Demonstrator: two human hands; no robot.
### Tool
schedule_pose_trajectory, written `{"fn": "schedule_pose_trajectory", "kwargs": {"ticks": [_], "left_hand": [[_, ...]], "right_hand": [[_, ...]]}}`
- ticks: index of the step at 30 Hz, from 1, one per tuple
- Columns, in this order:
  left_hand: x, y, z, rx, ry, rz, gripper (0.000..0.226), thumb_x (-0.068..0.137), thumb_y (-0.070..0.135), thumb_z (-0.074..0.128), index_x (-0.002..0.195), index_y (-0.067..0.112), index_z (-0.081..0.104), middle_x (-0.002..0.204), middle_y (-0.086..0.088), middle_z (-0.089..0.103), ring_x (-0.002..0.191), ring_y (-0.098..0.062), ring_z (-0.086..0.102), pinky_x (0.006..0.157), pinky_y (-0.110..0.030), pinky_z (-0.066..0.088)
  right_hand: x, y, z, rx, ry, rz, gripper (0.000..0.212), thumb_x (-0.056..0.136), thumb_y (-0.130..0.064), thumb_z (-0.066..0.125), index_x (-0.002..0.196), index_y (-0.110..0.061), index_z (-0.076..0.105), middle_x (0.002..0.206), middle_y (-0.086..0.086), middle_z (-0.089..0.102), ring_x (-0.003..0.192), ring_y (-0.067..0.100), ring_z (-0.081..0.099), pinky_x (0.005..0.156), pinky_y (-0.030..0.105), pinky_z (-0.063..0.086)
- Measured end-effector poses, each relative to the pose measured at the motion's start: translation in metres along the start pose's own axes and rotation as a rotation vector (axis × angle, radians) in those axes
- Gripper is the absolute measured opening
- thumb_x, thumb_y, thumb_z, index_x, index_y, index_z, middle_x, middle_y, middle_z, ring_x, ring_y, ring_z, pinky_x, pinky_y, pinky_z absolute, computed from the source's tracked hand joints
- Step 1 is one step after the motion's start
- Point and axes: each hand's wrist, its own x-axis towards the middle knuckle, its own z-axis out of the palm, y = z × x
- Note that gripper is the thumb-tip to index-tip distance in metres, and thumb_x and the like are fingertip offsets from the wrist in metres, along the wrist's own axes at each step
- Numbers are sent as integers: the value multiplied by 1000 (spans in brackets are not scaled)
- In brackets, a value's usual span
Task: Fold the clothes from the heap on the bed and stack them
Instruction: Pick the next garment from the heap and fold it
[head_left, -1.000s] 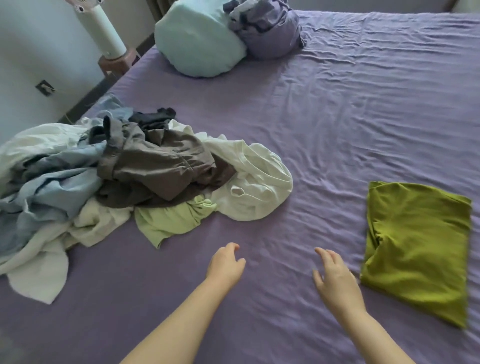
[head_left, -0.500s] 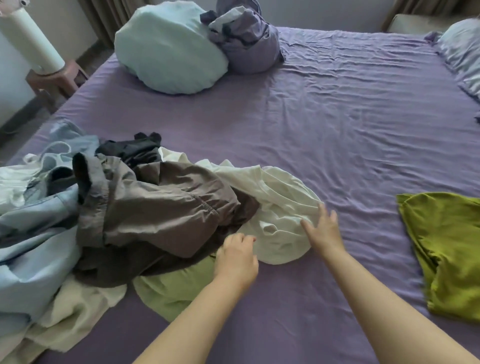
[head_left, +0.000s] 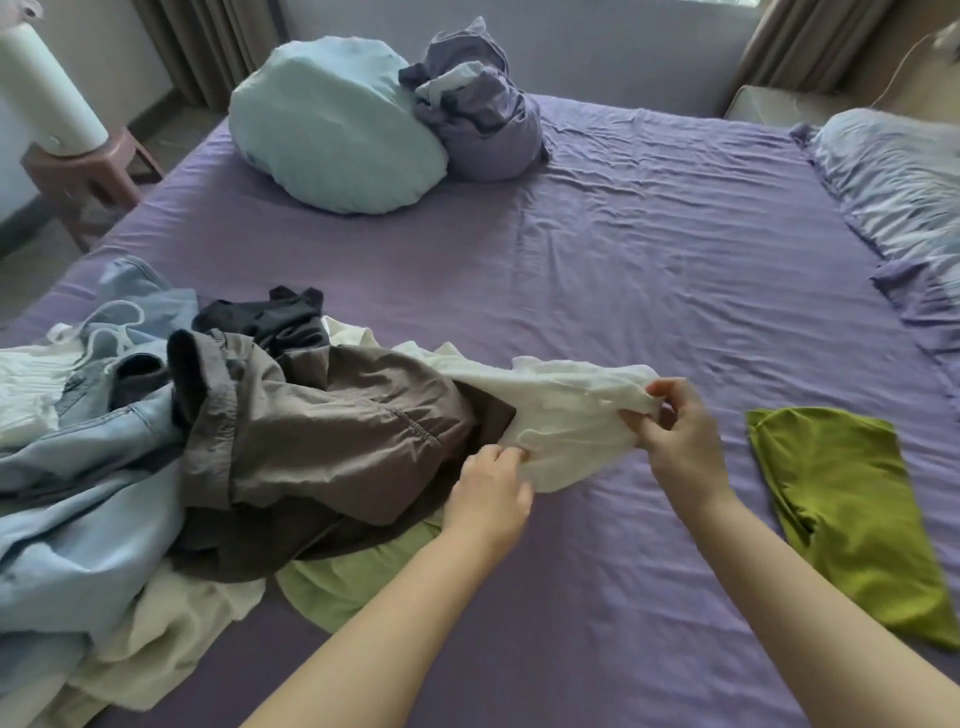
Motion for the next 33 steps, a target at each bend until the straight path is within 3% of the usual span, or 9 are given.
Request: {"fn": "schedule_pose_trajectory", "kwargs": {"ticks": [3,6,10,15,18,23,27,29,33], "left_hand": [[-11,41,-34,-123,199,67,28,93,20,54,118,12,64,117,-8,57,113,-23,52,98,-34,39],[-35,81,-72,-199,391,103,16,89,17,60,99,9,70,102,-8,64,100,-22,57,90,-29,41],[-77,132,-113,-250,501,166,14,91,19,61,97,9,67,99,-9,63,94,-23,58,87,-34,44],[-139,201,-144,-457,357,293,22,90,25,66,111,18,69,110,-2,68,102,-18,62,93,-34,48],[-181,241,-146,-621,183,360,27,85,16,72,109,25,67,109,1,68,105,-15,62,96,-29,49],[-247,288,-122,-779,-134,369,25,80,3,73,99,18,68,92,4,69,79,-1,65,73,-15,51],[-291,309,-103,-757,-179,362,5,86,13,69,83,11,66,76,-2,61,75,-15,59,78,-33,53],[-308,316,-103,-836,-171,357,6,88,14,67,82,11,66,72,0,60,68,-12,60,66,-29,56],[-337,323,-116,-832,-68,373,8,92,13,61,85,10,61,65,3,52,54,-7,46,45,-19,37]], "right_hand": [[-9,-48,-32,28,-41,-121,34,83,1,63,82,-31,51,76,-8,57,72,13,52,67,35,45],[-23,-99,-67,27,-56,-237,40,79,11,57,80,-29,50,71,-9,52,64,6,45,63,24,39],[-53,-168,-123,113,-165,-341,48,74,23,43,93,-20,53,81,-10,58,61,-9,50,56,7,38],[-105,-222,-199,115,-375,-321,59,75,24,34,109,-20,56,99,18,65,80,15,55,67,28,42],[-137,-238,-241,146,-460,-277,61,78,25,34,110,-21,57,97,6,69,78,9,61,66,20,49],[-189,-247,-308,270,-535,-188,52,84,22,42,118,-15,57,93,15,67,80,20,61,71,28,52],[-223,-247,-360,399,-495,-140,30,86,15,51,104,-7,61,77,5,70,64,11,62,57,19,52],[-236,-246,-381,393,-450,-144,18,85,10,55,90,-5,63,69,2,69,57,8,61,52,17,50],[-252,-246,-412,502,-377,-161,10,76,-9,65,86,-7,64,76,11,72,64,18,70,45,21,51]]}}
